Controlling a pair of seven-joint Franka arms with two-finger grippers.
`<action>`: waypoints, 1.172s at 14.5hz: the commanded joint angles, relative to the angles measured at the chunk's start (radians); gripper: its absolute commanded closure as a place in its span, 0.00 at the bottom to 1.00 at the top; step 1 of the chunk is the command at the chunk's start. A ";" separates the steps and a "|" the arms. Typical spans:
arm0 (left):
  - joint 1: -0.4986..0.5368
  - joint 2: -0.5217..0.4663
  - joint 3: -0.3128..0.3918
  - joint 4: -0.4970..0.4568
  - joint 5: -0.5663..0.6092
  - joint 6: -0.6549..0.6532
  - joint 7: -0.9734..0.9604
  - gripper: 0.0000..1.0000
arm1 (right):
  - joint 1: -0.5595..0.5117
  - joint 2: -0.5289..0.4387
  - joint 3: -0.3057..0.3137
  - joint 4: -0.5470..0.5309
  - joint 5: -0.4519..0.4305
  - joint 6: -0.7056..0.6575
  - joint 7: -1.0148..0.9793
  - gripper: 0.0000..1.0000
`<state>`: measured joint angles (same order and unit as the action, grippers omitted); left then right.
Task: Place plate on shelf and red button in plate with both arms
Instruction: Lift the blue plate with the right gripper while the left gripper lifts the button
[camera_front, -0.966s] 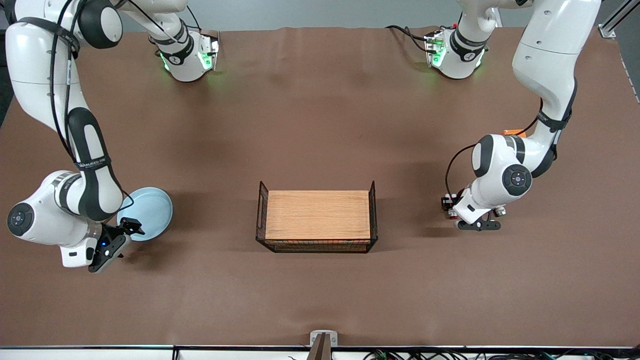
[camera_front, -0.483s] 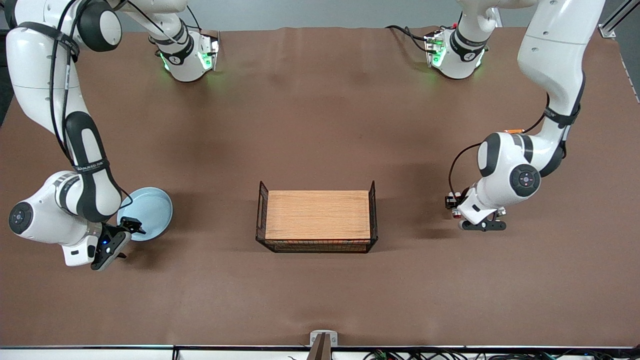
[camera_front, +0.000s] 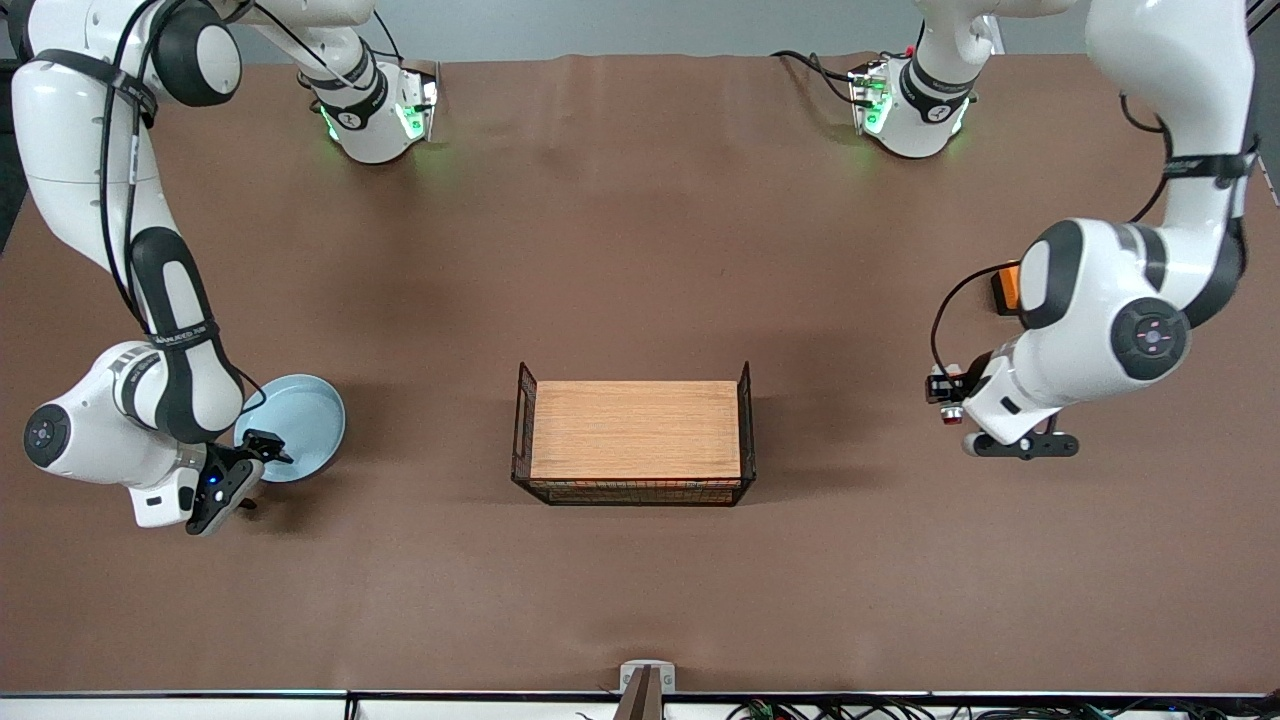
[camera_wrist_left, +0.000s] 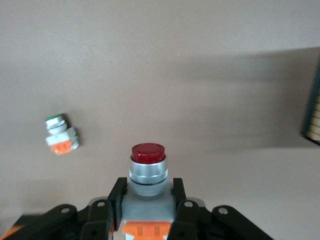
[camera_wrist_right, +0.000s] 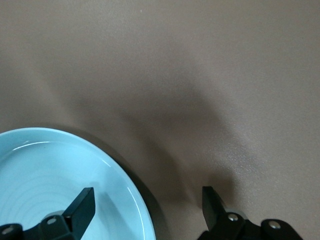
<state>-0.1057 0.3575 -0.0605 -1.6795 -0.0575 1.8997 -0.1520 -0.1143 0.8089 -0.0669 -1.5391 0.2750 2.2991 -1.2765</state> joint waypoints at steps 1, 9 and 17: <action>-0.003 0.017 -0.021 0.131 -0.037 -0.111 -0.064 0.64 | -0.008 -0.002 0.007 0.001 0.024 -0.003 -0.027 0.23; -0.008 0.014 -0.062 0.241 -0.064 -0.194 -0.263 0.64 | -0.028 -0.010 0.002 0.016 0.018 -0.076 -0.020 0.84; -0.006 0.012 -0.097 0.242 -0.067 -0.194 -0.377 0.64 | -0.039 -0.028 0.004 0.019 0.026 -0.171 0.052 1.00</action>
<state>-0.1119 0.3598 -0.1546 -1.4672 -0.1067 1.7281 -0.4955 -0.1434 0.7972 -0.0742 -1.5157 0.2861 2.1662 -1.2561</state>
